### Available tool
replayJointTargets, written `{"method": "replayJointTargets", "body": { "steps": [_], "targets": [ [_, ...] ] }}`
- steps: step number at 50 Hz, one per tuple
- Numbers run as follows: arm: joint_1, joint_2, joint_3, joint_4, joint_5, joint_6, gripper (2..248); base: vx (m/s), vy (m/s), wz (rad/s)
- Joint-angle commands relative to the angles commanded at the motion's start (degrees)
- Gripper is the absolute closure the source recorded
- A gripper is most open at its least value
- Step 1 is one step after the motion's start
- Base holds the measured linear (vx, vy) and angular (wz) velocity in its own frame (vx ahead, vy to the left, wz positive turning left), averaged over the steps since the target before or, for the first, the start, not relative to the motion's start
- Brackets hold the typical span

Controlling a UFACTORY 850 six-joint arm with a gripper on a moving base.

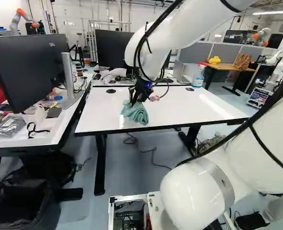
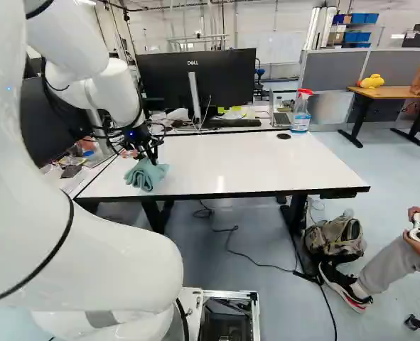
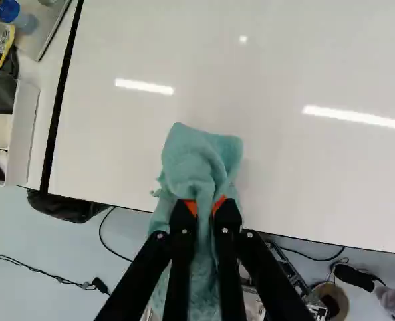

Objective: Clean the table with the green towel

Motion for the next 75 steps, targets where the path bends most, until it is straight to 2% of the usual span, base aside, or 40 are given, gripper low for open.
{"method": "replayJointTargets", "body": {
  "steps": [38,75],
  "targets": [
    [-8.9,0.2,-5.8,0.0,0.0,0.0,208,0.000,0.000,0.000],
    [-17.4,-6.5,-11.7,0.0,0.0,0.0,208,0.000,0.000,0.000]
  ]
}}
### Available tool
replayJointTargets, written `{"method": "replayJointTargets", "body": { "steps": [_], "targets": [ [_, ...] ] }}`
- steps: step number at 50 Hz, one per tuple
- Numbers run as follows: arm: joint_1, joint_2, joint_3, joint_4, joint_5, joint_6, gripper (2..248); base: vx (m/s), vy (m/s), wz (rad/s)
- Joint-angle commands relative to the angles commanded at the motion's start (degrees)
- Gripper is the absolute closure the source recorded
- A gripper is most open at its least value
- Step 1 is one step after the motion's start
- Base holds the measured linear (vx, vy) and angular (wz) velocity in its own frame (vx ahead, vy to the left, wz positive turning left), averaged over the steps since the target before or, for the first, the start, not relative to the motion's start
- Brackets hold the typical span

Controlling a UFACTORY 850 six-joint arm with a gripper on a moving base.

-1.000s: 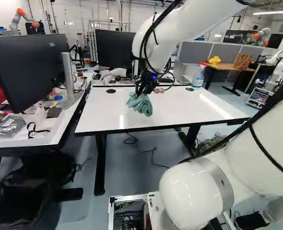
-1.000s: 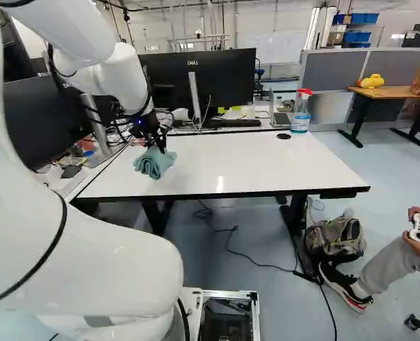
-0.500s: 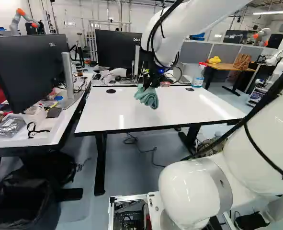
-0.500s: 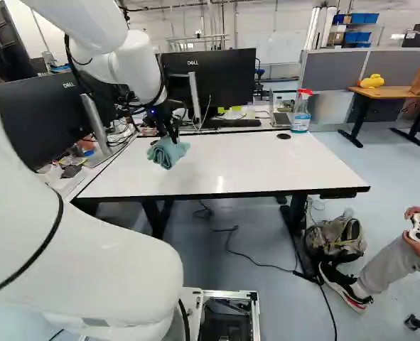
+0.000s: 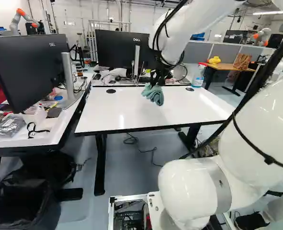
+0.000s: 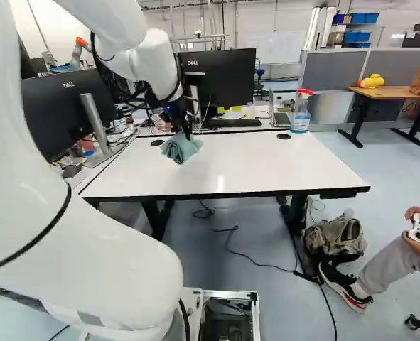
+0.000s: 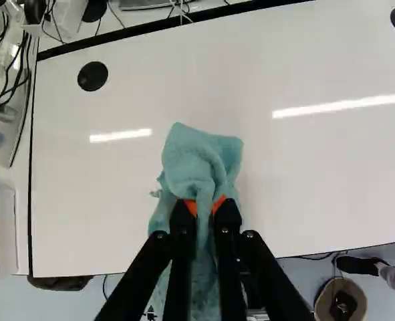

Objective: Clean the table with the green towel

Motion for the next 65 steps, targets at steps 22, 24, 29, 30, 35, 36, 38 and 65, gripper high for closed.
{"method": "replayJointTargets", "body": {
  "steps": [22,24,29,30,35,36,38,65],
  "targets": [
    [-4.3,-5.1,-4.9,0.0,0.0,0.0,208,0.000,0.000,0.000],
    [-4.6,-5.6,-5.3,0.0,0.0,0.0,208,0.000,0.000,0.000],
    [-5.5,-6.8,-6.5,0.0,0.0,0.0,208,0.000,0.000,0.000],
    [-5.7,-7.1,-6.8,0.0,0.0,0.0,208,0.000,0.000,0.000],
    [-6.5,-8.3,-8.0,0.0,0.0,0.0,208,0.000,0.000,0.000],
    [-6.6,-8.5,-8.3,0.0,0.0,0.0,208,0.000,0.000,0.000],
    [-6.9,-9.0,-8.8,0.0,0.0,0.0,208,0.000,0.000,0.000],
    [-10.6,-16.0,-16.2,0.0,0.0,0.0,208,0.000,0.000,0.000]
  ]
}}
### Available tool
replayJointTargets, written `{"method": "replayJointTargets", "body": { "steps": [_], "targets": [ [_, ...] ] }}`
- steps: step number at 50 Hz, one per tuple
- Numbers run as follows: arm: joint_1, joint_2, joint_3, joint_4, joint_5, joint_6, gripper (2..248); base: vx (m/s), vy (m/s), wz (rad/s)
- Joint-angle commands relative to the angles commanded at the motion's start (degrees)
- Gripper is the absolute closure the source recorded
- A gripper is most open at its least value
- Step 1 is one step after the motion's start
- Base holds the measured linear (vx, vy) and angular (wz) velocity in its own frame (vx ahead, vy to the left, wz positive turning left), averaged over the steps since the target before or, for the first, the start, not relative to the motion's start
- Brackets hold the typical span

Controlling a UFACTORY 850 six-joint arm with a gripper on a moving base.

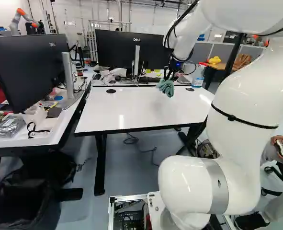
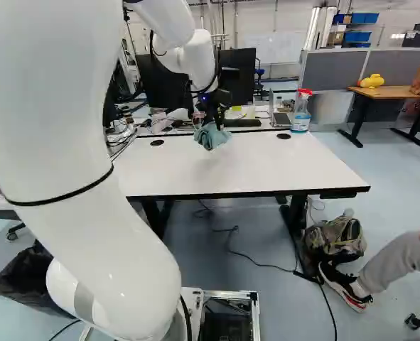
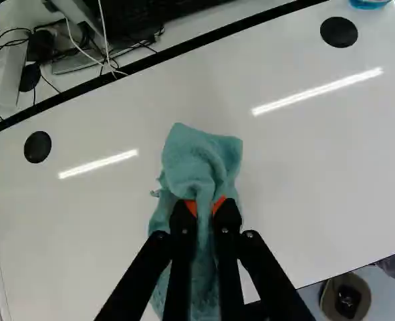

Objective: Clean the table with the green towel

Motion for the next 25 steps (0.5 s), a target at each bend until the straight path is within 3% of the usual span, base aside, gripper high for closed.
{"method": "replayJointTargets", "body": {
  "steps": [25],
  "targets": [
    [-2.8,-6.5,-7.4,0.0,0.0,0.0,208,0.000,0.000,0.000]
  ]
}}
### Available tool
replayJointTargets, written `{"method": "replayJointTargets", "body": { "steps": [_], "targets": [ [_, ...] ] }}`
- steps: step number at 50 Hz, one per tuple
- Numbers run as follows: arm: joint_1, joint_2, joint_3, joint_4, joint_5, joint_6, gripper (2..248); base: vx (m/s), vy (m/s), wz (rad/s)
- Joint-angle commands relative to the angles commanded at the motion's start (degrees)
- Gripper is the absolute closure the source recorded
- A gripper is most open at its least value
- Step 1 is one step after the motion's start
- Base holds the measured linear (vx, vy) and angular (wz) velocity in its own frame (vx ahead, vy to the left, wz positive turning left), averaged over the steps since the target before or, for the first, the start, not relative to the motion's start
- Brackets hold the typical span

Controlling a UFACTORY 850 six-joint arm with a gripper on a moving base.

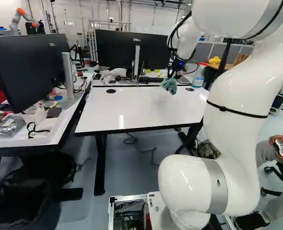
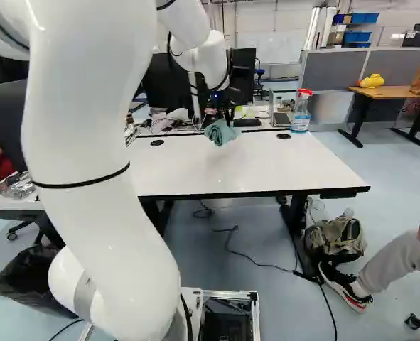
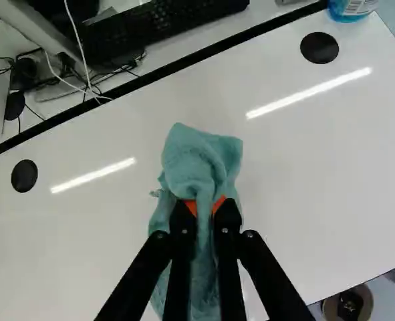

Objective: Clean the table with the green towel

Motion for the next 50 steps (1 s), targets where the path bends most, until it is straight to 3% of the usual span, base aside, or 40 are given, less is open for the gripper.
{"method": "replayJointTargets", "body": {
  "steps": [50],
  "targets": [
    [-4.6,-13.2,-16.3,0.0,0.0,0.0,208,0.000,0.000,0.000]
  ]
}}
